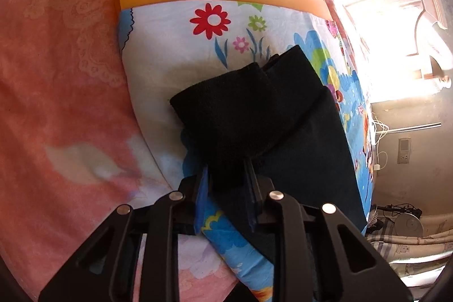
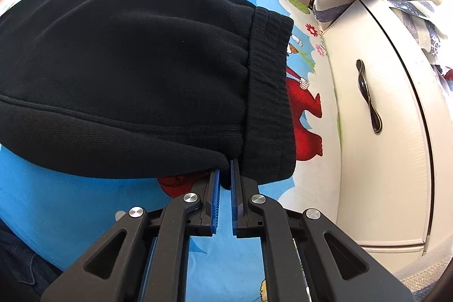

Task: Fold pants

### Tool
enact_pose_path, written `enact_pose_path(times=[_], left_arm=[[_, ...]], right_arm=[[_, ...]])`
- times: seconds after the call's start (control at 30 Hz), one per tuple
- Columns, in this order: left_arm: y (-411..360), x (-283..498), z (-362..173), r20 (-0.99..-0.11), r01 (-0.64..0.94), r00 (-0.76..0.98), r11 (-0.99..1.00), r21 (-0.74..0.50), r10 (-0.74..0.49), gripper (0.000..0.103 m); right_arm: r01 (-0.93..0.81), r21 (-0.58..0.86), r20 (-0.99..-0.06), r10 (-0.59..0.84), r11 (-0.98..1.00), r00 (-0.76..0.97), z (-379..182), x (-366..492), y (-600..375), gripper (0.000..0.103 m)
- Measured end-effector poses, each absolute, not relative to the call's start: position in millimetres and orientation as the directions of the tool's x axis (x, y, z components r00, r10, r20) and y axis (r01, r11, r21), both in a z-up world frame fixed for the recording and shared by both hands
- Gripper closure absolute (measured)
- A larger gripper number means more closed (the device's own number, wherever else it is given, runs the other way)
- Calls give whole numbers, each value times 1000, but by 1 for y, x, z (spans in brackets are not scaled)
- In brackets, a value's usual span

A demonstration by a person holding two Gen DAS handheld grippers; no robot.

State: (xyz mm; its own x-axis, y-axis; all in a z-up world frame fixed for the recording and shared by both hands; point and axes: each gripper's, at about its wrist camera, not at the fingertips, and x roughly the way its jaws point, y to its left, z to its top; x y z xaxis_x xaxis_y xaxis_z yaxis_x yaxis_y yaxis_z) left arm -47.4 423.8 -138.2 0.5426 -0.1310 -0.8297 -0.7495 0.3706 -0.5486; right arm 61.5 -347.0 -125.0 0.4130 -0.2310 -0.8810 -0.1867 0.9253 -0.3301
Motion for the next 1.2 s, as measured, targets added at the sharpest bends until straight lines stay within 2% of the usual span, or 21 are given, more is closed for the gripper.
enact_pose_path(times=[0.03,0.13,0.17,0.23,0.27,0.33,0.4,0.53,0.63,0.7,0.83,0.9,0.93,0.97,1.2], left_arm=[[423,-51,-131,-829,-746,550,385,-543,-105,68],[419,-58,-105,-845,-764,535,428,-483,2,62],[415,-58,-97,-832,-751,554,438,-495,9,62],[400,-50,-79,-803,-707,595,490,-510,22,61],[388,-41,-70,-787,-673,617,528,-518,14,59],[354,-16,-58,-758,-583,651,619,-526,-31,49],[310,15,-51,-737,-470,669,714,-519,-96,45],[197,85,-59,-705,-194,634,817,-543,-318,44],[121,131,-78,-675,-43,534,782,-622,-509,44],[89,160,-90,-655,10,488,755,-656,-576,45],[72,205,-100,-650,-13,480,736,-676,-589,46],[73,218,-99,-656,-27,484,740,-672,-579,46],[72,221,-97,-651,-23,484,736,-677,-585,46],[72,224,-94,-652,-15,483,739,-673,-584,46],[76,243,-81,-665,-14,497,761,-649,-558,46]], right_arm=[[-170,-309,-884,-217,936,414,-120,61,-352,100],[-160,-241,-910,-166,957,379,-114,60,-367,95],[-151,-260,-907,-188,954,377,-112,58,-368,78],[-124,-337,-877,-263,933,402,-105,52,-374,60],[-104,-353,-869,-285,930,405,-101,50,-380,57],[-55,-346,-863,-295,937,410,-92,48,-397,56],[1,-343,-852,-311,939,421,-82,52,-416,56],[29,-224,-858,-211,974,469,-61,85,-429,47],[41,-162,-869,-162,986,467,-64,131,-425,46],[39,-87,-888,-95,995,451,-72,163,-422,46],[53,45,-918,20,998,396,-95,210,-422,46],[53,114,-923,86,992,375,-104,222,-424,51],[38,138,-923,114,990,367,-106,226,-423,83],[30,124,-929,106,992,353,-108,230,-420,103],[51,-53,-895,-70,997,441,-77,258,-420,103]])
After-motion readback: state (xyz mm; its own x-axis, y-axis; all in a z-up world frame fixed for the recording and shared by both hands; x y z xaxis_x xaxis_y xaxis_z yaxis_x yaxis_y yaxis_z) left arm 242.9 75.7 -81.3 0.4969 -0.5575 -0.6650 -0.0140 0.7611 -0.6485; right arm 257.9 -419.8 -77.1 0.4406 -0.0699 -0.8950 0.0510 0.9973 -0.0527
